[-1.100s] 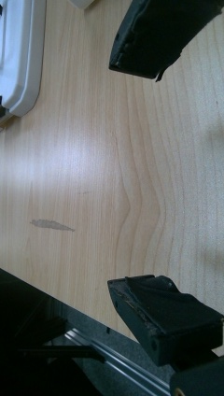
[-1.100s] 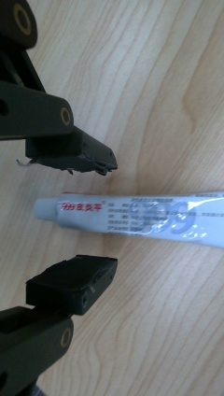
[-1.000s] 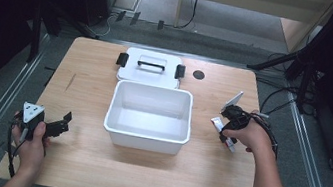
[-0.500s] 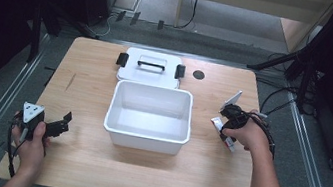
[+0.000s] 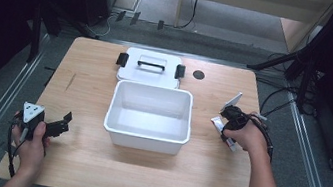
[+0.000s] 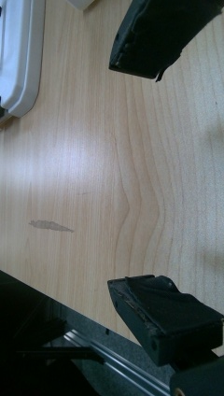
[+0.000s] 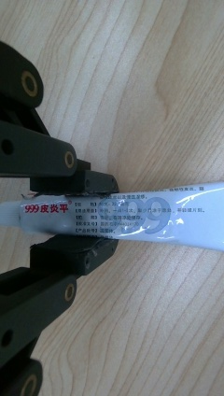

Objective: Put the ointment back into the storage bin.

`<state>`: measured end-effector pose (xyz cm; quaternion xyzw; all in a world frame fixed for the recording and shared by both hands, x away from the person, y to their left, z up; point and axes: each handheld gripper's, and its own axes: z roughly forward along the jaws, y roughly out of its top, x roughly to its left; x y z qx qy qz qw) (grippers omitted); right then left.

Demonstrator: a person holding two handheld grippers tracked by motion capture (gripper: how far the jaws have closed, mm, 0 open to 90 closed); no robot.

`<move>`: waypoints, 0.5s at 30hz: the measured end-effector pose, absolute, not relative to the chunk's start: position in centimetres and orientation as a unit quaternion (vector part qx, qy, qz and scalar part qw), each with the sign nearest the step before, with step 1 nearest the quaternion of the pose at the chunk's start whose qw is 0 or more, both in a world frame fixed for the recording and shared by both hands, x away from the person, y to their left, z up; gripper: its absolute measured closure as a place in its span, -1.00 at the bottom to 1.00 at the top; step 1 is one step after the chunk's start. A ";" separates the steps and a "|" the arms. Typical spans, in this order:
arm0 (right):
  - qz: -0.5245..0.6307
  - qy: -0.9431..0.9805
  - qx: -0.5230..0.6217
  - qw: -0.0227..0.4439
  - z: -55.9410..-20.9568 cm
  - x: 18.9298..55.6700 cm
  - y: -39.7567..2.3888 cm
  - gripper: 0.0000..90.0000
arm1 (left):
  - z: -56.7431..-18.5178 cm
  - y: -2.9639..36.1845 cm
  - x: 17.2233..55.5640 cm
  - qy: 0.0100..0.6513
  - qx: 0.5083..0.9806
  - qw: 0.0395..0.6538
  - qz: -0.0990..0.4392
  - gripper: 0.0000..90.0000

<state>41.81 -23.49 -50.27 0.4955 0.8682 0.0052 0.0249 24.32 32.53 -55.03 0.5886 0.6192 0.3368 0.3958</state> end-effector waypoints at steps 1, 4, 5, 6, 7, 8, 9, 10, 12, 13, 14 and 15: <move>0.006 0.868 0.495 0.025 -50.3 41.8 -23.5 0.60 | -55.0 32.5 24.3 0.619 0.589 0.396 0.337 -0.99; 0.011 0.862 0.506 0.021 -50.0 41.9 -23.7 0.60 | -55.0 32.5 24.3 0.619 0.589 0.396 0.337 -0.99; 0.016 0.862 0.507 0.018 -49.8 41.9 -23.8 0.61 | -55.0 32.5 24.3 0.619 0.589 0.396 0.337 -0.99; 0.020 0.861 0.507 0.017 -49.6 41.9 -23.8 0.61 | -55.0 32.5 24.3 0.619 0.589 0.396 0.337 -0.99; 0.021 0.861 0.508 0.015 -49.4 41.8 -23.8 0.61 | -55.0 32.5 24.3 0.619 0.589 0.396 0.337 -0.99; 0.023 0.861 0.507 0.015 -49.1 41.8 -23.7 0.61 | -55.0 32.5 24.3 0.619 0.589 0.396 0.337 -0.99; 0.025 0.861 0.507 0.016 -48.8 41.7 -23.7 0.61 | -55.0 32.5 24.3 0.619 0.589 0.396 0.337 -0.99; 0.026 0.862 0.506 0.015 -48.5 41.7 -23.6 0.61 | -55.0 32.5 24.3 0.619 0.589 0.396 0.337 -0.99; 0.031 0.863 0.505 0.015 -47.8 41.6 -23.4 0.61 | -55.0 32.5 24.3 0.620 0.588 0.397 0.336 -0.99; 0.033 0.862 0.506 0.015 -47.4 41.6 -23.3 0.61 | -55.0 32.6 24.3 0.620 0.587 0.397 0.336 -0.99; 0.039 0.860 0.508 0.013 -46.9 41.6 -23.2 0.61 | -55.0 32.6 24.3 0.620 0.587 0.397 0.336 -0.99; 0.041 0.859 0.510 0.012 -46.5 41.6 -23.1 0.61 | -55.0 32.6 24.3 0.620 0.588 0.397 0.336 -0.99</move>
